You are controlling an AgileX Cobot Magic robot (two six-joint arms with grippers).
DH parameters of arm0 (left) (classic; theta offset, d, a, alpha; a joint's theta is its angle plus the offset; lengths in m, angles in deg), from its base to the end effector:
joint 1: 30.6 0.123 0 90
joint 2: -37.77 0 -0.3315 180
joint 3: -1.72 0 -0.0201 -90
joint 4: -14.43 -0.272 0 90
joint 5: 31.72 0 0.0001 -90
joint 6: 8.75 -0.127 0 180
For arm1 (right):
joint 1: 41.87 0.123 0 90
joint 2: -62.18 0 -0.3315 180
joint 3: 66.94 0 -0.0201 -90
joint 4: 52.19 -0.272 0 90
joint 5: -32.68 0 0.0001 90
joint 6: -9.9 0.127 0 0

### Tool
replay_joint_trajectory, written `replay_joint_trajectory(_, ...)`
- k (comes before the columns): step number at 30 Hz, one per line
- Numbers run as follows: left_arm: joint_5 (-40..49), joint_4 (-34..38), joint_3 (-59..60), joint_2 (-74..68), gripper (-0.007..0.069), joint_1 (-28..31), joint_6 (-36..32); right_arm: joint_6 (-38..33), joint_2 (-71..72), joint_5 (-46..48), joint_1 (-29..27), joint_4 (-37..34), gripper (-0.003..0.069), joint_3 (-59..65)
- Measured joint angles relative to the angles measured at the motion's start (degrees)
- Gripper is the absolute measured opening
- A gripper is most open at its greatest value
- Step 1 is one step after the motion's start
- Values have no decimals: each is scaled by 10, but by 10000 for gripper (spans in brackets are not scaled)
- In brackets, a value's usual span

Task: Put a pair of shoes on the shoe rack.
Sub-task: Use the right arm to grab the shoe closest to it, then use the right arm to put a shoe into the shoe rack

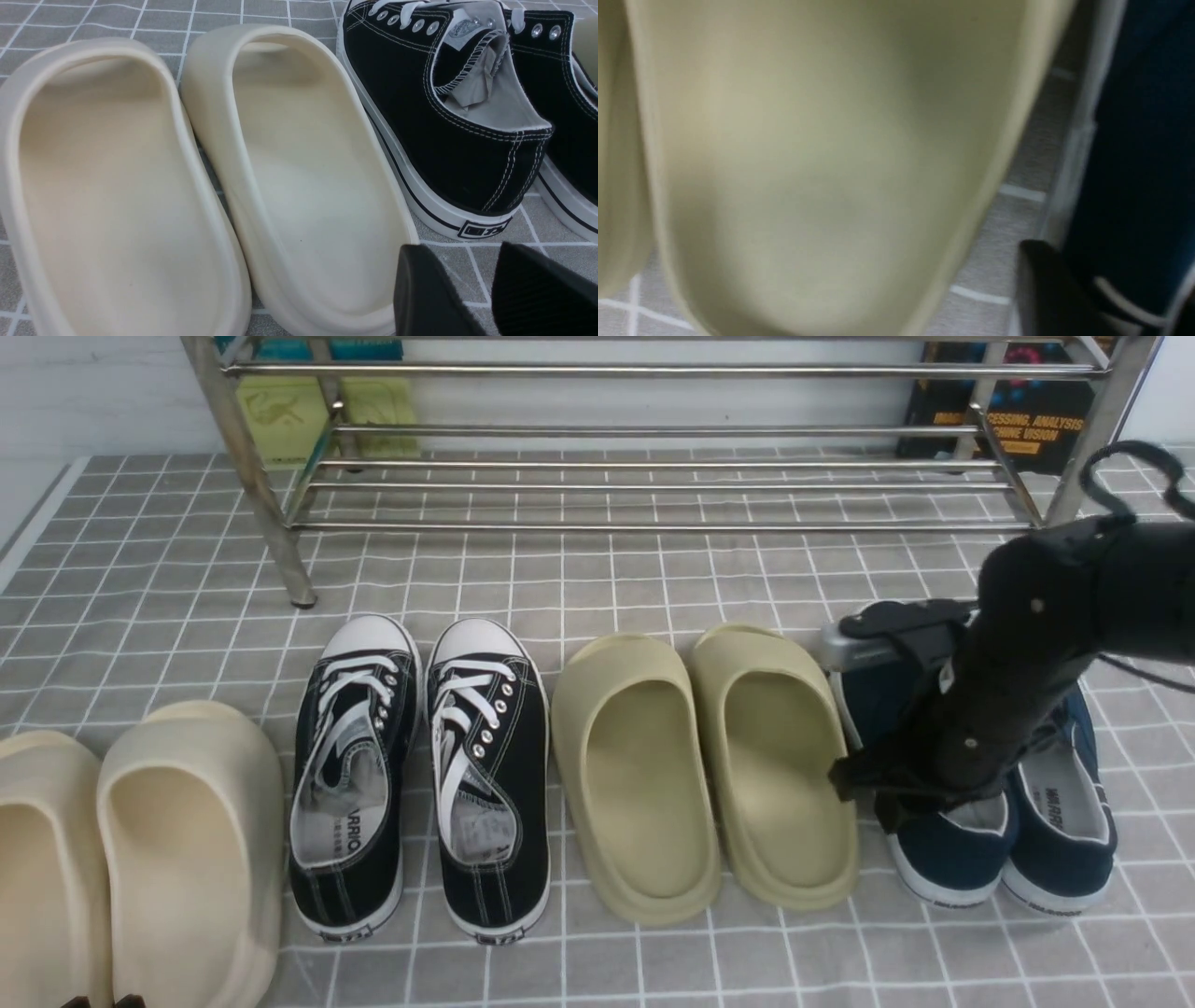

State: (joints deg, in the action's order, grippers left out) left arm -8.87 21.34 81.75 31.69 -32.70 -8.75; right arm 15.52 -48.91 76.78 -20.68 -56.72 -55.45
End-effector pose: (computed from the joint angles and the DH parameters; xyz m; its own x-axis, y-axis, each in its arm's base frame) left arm 0.0602 -0.0082 0.1556 -0.3292 -0.0989 -0.9391 0.0445 0.9918 -0.1200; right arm 0.3598 0.1470 0.1794 -0.9536 -0.2045 -0.2209 -0.2284 0.9695 0.0886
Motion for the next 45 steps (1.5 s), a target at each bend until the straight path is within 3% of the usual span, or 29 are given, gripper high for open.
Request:
replay_joint_trajectory(2,0,0,0,0,238,0,0,3,1,1,2,-2,43,-2)
replay_joint_trajectory(16,0,0,0,0,239,0,0,3,96,100,25,21,41,-94)
replay_joint_trajectory(23,0,0,0,0,239,0,0,1,-9,103,15,45,41,-223)
replay_joint_trajectory(38,0,0,0,0,239,0,0,-18,-305,203,-40,40,41,-678)
replay_joint_trajectory(45,0,0,0,0,239,0,0,-46,-328,215,-52,25,74,-710)
